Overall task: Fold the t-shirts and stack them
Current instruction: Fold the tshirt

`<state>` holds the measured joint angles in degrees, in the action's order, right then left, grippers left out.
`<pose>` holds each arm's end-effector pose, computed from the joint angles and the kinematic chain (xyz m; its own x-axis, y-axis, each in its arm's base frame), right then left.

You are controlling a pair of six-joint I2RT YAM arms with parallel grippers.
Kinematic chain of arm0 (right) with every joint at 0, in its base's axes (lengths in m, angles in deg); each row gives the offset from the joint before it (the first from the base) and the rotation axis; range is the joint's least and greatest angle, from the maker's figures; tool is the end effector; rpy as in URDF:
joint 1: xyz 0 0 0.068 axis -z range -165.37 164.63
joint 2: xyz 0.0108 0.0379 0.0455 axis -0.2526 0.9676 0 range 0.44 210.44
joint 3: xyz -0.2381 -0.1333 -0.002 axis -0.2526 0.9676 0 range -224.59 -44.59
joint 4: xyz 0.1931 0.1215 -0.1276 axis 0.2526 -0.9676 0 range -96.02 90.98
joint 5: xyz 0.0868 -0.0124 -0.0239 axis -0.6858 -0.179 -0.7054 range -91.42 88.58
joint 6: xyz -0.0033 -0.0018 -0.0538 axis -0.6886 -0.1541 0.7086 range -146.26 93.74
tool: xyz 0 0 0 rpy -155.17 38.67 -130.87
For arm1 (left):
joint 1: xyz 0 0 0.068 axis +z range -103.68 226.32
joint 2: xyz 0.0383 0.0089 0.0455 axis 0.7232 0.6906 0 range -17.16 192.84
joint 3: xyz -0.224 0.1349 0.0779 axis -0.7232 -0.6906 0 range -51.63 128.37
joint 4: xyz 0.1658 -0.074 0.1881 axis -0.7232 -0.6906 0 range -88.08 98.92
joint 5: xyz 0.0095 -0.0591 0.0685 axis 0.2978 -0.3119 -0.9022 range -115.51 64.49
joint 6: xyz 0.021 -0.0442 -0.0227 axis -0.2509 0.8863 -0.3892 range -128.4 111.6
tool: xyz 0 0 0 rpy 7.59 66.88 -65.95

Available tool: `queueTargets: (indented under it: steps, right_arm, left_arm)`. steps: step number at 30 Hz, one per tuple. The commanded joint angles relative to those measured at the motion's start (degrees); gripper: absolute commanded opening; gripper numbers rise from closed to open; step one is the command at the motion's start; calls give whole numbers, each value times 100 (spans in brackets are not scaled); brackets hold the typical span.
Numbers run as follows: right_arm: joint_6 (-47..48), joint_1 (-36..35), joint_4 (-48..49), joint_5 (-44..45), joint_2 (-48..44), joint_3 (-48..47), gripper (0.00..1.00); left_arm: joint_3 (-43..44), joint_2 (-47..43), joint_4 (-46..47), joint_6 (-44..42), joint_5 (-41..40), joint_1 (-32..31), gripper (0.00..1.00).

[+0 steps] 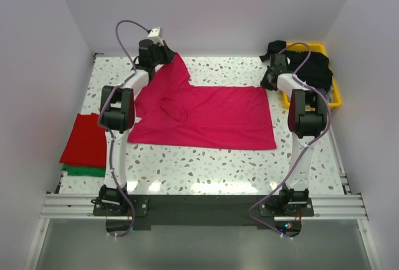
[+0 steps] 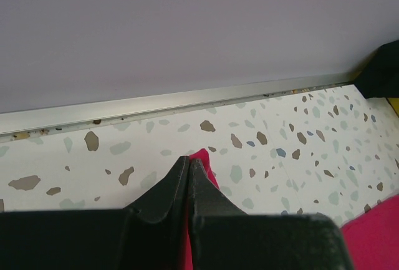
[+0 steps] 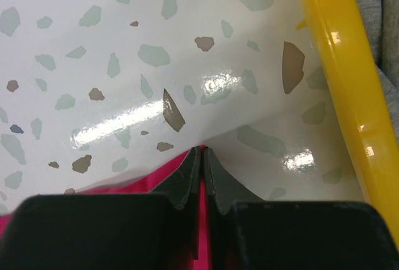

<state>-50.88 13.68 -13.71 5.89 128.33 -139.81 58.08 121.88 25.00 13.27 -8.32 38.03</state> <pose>0.4947 0.0036 0.1597 -0.6397 0.4027 -0.6547 0.3700 0.9079 0.1970 0.5601 -0.0924 0.1941 -0.3668 -0.3031 -0.8795 0.3088 0.8522 -0.4224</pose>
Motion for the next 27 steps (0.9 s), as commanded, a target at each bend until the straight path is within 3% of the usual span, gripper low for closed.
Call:
queueTargets:
  steps: [1, 17, 27]
  right_arm:
    - [-16, 69, -7, -55, -98, -225, 2]
    - [-148, 78, 213, -11, -941, 442, 0]
    - [-148, 78, 283, 323, -1486, 979, 0]
  left_arm:
    - [-143, -649, 256, 21, 135, -6, 0]
    - [-1723, -2152, 229, 30, 180, -5, 0]
    - [-2911, -3260, 63, 680, -172, -49, 0]
